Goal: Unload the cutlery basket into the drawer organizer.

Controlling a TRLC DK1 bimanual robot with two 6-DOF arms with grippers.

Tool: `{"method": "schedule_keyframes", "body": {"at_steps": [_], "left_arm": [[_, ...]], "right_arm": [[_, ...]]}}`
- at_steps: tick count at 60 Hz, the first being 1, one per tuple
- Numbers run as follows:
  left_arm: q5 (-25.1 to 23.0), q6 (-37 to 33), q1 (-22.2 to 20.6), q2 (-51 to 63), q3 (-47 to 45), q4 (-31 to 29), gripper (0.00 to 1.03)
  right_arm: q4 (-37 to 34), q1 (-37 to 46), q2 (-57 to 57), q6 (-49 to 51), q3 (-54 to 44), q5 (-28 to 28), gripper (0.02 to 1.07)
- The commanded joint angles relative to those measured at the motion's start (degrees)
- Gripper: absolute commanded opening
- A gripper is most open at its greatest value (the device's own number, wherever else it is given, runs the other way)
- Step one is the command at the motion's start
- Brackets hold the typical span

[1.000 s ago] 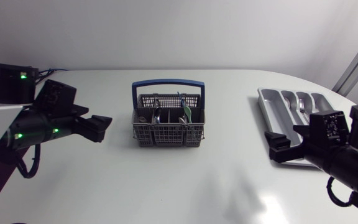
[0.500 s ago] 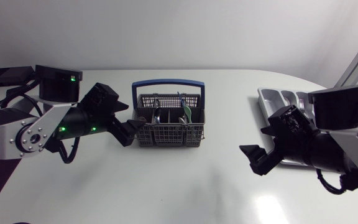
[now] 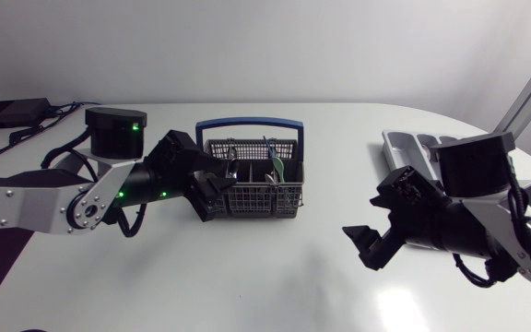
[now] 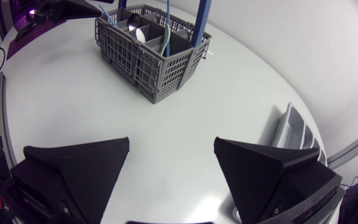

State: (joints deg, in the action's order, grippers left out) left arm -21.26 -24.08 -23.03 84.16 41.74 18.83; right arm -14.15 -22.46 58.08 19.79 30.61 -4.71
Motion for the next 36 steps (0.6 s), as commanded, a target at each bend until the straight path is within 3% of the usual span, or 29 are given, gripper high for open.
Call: {"method": "schedule_keyframes", "body": {"at_steps": [1,13,36], "left_arm": [[-1.1,-1.8,0.4,2.4,0.5,1.3,0.49],[-1.2,-2.5,0.9,5.8,2.3,3.0,0.29],[-2.4,-3.8,0.8,7.2,3.2,4.6,0.18]], "right_arm": [[1.0,-0.5,1.3,1.2,-0.4,-0.1,1.00],[1.8,-0.5,2.7,1.2,-0.6,0.0,1.00],[2.6,-0.5,3.7,1.3,-0.9,0.1,1.00]]}}
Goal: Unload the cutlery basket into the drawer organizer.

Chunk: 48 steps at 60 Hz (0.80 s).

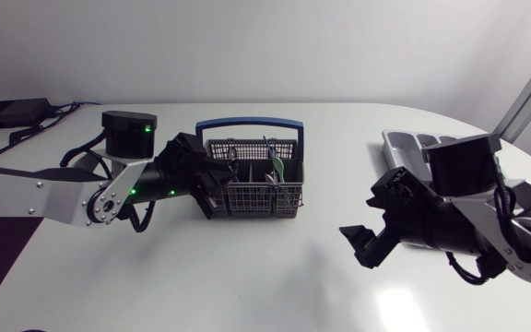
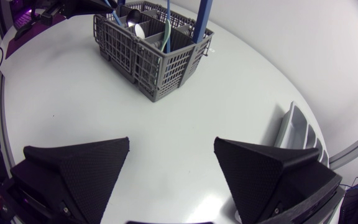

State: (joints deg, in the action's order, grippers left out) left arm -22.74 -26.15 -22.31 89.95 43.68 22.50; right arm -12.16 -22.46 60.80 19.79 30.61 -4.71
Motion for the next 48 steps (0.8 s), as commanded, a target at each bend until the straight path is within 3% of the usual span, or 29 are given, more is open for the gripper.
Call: {"method": "schedule_keyframes", "body": {"at_steps": [1,15,31,48], "left_arm": [[-1.0,-1.9,0.0,1.6,1.2,1.1,0.17],[-1.0,-2.8,-1.3,1.9,1.4,1.2,0.04],[-1.0,-3.1,-2.4,1.5,2.3,1.0,0.04],[-1.1,-3.0,-1.8,-8.0,6.5,-8.1,0.04]], "right_arm": [[0.7,-0.5,1.0,1.3,-0.9,0.1,1.00],[1.0,-0.5,1.4,1.2,-1.3,0.1,1.00],[0.6,-0.5,0.6,1.4,-1.4,0.2,1.00],[-0.8,-0.7,-1.9,1.5,-1.0,0.2,1.00]]}}
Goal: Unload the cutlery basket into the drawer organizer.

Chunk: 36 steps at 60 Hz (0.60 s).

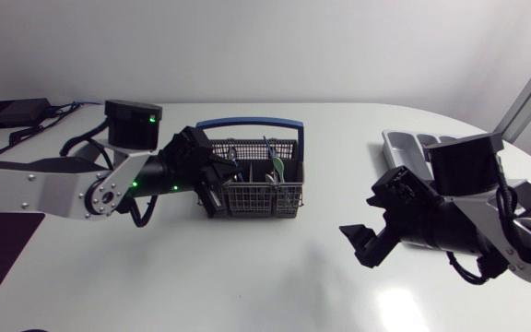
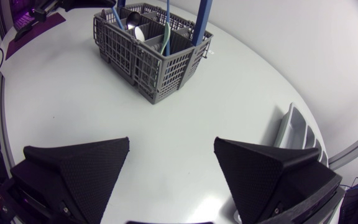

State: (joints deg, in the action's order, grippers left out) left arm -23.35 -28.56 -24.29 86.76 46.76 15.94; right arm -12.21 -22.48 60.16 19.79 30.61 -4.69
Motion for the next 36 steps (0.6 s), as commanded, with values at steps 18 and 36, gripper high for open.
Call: {"method": "schedule_keyframes", "body": {"at_steps": [18,36], "left_arm": [[-2.1,3.9,-0.2,-18.4,13.7,-20.7,0.04],[-5.8,11.5,-4.1,-20.7,18.0,-32.7,0.04]], "right_arm": [[-4.3,-0.8,-6.9,1.7,0.6,0.1,1.02],[-12.8,-0.9,-13.9,-1.1,6.7,-6.4,1.02]]}}
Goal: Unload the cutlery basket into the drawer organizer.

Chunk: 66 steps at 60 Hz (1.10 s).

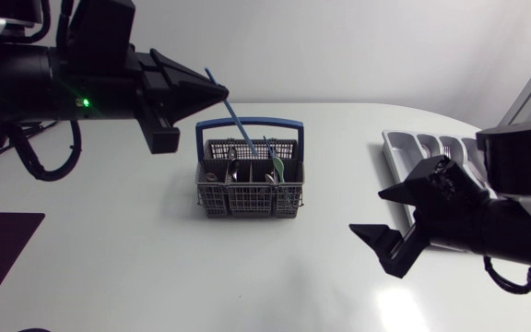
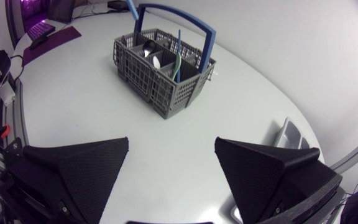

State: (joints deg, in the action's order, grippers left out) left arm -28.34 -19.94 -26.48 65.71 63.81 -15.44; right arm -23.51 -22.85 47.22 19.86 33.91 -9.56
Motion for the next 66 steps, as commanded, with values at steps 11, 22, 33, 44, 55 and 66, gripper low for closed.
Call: {"method": "schedule_keyframes", "body": {"at_steps": [11,22,33,44,55,66], "left_arm": [[-3.5,7.7,-5.4,4.2,2.5,-3.5,0.04],[-8.0,12.6,-7.8,10.1,4.7,-5.6,0.04],[-11.0,15.5,-8.6,14.7,7.7,-7.2,0.04],[-11.3,16.5,-9.5,16.0,9.4,-8.0,0.04],[-11.7,17.0,-9.4,16.3,9.9,-8.4,0.04],[-11.7,16.8,-8.8,16.3,9.4,-8.4,0.04]], "right_arm": [[-2.6,-2.7,0.3,-3.7,7.6,-3.9,1.01],[-1.5,-9.0,3.4,-5.7,9.5,-5.0,0.96],[2.1,-13.0,8.8,-6.4,9.9,-5.0,0.88],[4.9,-13.9,11.8,-6.3,9.2,-5.1,0.74],[7.2,-13.0,13.7,-6.4,8.6,-5.5,0.42],[6.9,-12.8,13.9,-7.5,8.7,-6.7,0.16]]}}
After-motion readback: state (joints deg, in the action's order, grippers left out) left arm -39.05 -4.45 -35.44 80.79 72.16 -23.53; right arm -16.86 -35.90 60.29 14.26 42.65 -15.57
